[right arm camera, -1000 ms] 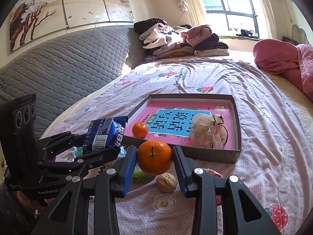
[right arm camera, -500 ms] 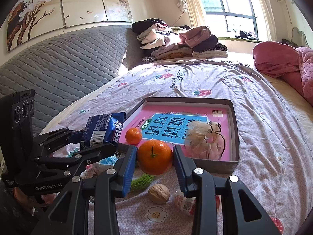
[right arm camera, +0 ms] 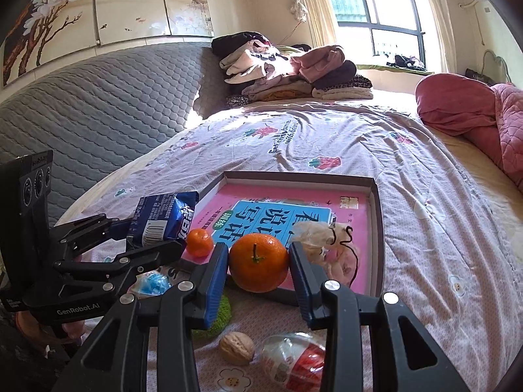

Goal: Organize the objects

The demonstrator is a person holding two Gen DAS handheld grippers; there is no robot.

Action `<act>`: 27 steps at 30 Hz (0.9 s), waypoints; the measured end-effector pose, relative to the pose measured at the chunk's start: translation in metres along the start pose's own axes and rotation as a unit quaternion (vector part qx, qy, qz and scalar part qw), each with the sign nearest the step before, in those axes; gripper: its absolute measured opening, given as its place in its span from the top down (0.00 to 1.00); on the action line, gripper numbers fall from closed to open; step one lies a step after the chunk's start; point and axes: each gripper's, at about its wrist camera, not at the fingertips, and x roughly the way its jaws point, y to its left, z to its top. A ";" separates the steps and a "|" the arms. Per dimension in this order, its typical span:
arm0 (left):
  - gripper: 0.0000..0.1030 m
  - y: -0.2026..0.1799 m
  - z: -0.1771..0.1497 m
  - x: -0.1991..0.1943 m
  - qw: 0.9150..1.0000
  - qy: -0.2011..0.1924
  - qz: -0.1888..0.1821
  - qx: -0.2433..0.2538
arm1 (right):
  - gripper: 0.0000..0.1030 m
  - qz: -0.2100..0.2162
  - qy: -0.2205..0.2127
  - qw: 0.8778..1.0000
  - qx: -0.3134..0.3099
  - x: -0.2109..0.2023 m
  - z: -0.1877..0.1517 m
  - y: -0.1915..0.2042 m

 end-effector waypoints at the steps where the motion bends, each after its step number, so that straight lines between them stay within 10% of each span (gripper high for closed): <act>1: 0.47 0.000 0.001 0.002 1.000 0.000 0.001 0.000 | 0.63 -0.002 0.000 1.000 0.000 0.001 0.001 -0.002; 27: 0.47 0.013 0.009 0.054 0.998 0.031 0.040 -0.033 | 0.63 -0.039 0.021 0.999 -0.003 0.041 0.012 -0.031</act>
